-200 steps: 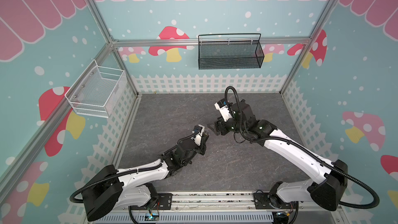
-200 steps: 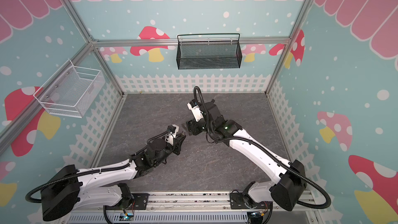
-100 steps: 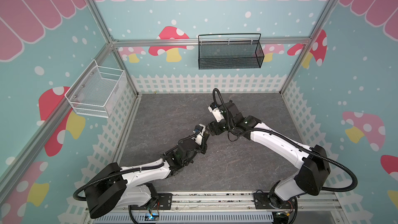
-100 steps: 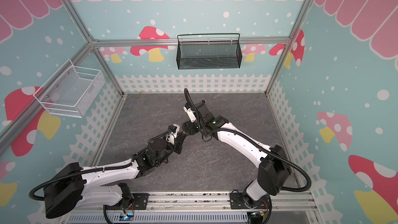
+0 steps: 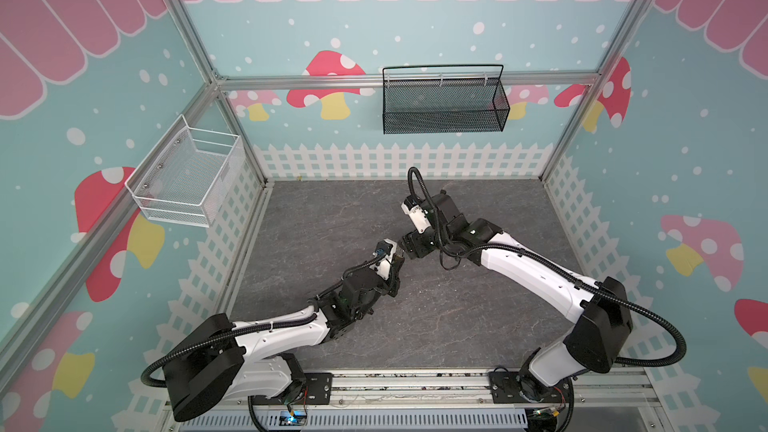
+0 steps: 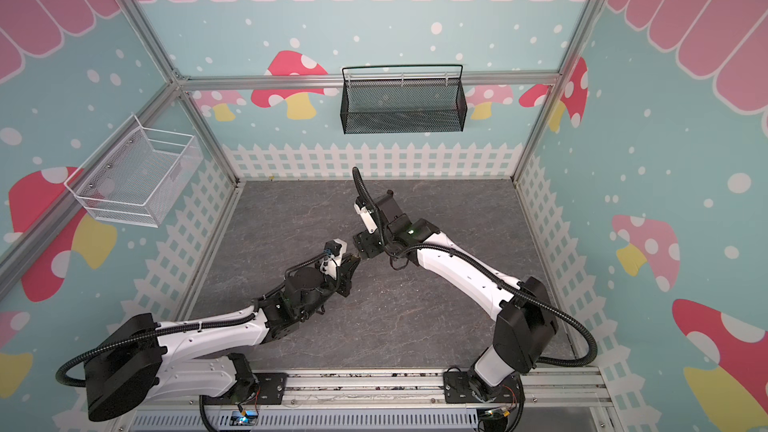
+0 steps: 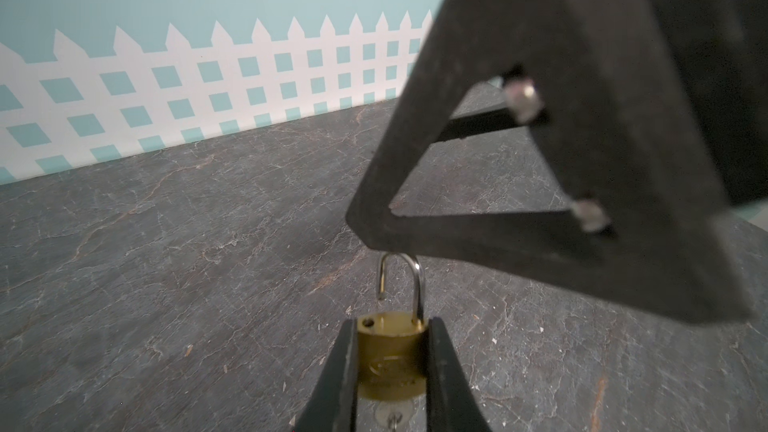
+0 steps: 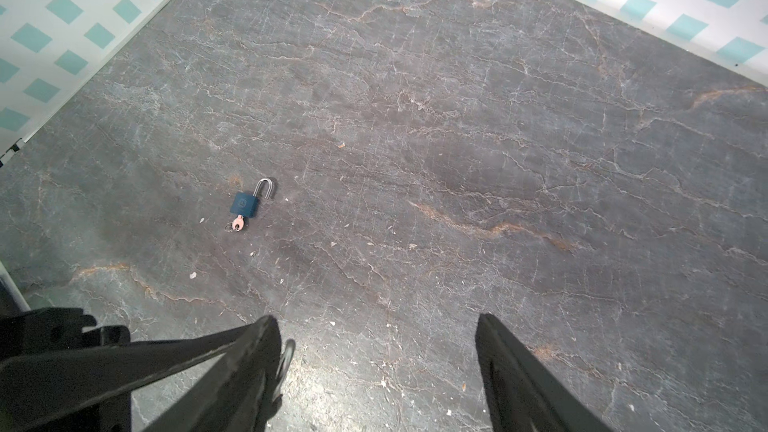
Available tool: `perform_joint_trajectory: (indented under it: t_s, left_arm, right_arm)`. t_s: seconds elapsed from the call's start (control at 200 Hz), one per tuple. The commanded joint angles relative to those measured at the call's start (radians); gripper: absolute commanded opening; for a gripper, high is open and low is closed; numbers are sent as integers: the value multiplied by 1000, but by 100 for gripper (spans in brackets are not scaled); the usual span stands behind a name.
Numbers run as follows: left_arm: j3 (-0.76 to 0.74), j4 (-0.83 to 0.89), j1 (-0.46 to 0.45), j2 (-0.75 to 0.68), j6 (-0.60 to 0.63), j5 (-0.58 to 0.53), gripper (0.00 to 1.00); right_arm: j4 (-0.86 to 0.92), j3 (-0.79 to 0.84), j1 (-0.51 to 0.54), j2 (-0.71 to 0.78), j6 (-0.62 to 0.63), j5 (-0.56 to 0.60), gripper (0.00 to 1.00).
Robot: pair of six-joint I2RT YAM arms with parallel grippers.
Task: Unlock with the key
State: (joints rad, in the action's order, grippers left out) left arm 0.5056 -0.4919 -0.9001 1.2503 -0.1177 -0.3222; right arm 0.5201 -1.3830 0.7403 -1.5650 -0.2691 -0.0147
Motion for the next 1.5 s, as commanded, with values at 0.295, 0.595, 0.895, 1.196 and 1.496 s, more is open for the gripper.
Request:
perform_joint_trajectory:
  t_s: [0.295,0.595,0.895,1.196,1.496]
  left_arm:
    - [1,-47,-8,-24,56,-14,0]
    - [-29,-66,-8,-37,50,-30,0]
    - [-44,-39,-8,-9,-9,-48,0]
    - [169,623,-58,102,-423,-50,0]
    - [357,929,-86,396,-635,-18,0]
  right_arm:
    - [142,-112,4,-99,81,78,78]
    - [164,-89,2,-72,90,63,79]
    - [139,-3,-14,22,69,6,79]
    - [-74,246,-180,143,-34,206,86]
    - [-266,456,-316,231,-69,271,91]
